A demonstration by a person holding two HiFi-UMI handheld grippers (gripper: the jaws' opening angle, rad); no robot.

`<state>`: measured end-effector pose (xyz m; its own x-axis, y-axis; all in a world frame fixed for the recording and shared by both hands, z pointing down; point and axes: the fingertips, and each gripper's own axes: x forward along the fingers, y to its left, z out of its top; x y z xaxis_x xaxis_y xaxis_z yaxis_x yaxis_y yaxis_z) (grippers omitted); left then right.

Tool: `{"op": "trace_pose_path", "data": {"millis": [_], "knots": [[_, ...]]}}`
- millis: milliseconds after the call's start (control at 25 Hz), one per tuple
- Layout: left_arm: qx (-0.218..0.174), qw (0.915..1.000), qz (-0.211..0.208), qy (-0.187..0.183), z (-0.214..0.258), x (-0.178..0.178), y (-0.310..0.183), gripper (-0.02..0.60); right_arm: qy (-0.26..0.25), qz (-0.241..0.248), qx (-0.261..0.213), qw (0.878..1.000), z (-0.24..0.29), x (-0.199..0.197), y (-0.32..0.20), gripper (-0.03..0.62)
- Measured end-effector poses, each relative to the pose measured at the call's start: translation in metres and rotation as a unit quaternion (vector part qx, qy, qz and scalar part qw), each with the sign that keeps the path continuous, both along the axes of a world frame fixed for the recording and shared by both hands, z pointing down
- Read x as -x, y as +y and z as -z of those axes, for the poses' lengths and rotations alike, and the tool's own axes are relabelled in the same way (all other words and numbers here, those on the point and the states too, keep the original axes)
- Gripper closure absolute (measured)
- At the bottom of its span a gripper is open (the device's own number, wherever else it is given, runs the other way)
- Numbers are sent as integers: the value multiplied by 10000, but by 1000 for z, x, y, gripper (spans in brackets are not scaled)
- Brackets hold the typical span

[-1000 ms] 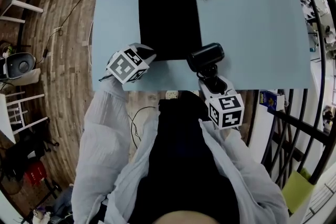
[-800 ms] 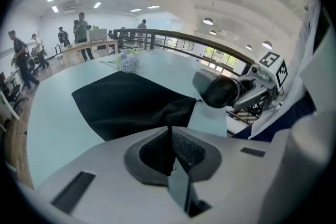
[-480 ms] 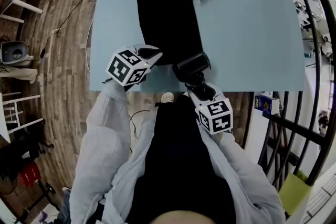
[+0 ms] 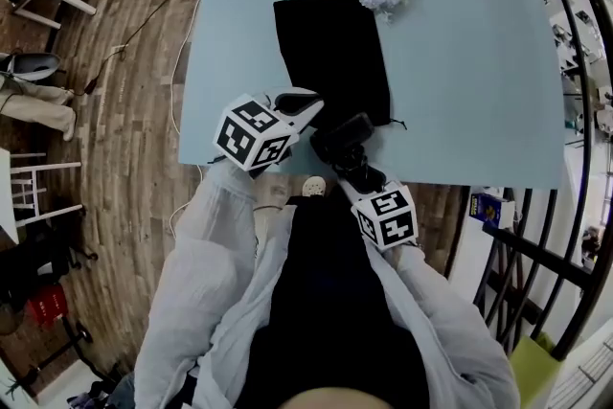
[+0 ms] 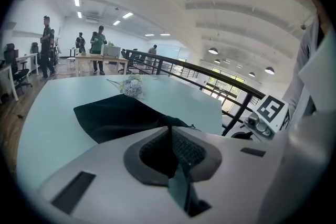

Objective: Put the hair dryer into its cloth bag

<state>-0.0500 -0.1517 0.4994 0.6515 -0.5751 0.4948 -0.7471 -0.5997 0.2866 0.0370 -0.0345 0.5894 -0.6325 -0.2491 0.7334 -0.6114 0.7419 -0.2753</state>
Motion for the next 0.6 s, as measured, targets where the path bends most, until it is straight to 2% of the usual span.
{"op": "trace_pose_path", "data": {"millis": [160, 440, 600], "knots": [[-87, 9998, -166, 93, 7, -6, 8, 548, 1, 70, 42, 10000, -3, 6, 1, 398], [-61, 9993, -346, -119, 0, -6, 26, 548, 33, -158, 32, 9999, -4, -2, -21, 398], [-14, 9990, -446, -29, 2, -10, 39, 548, 3, -329, 105, 9994, -3, -3, -33, 398]]}}
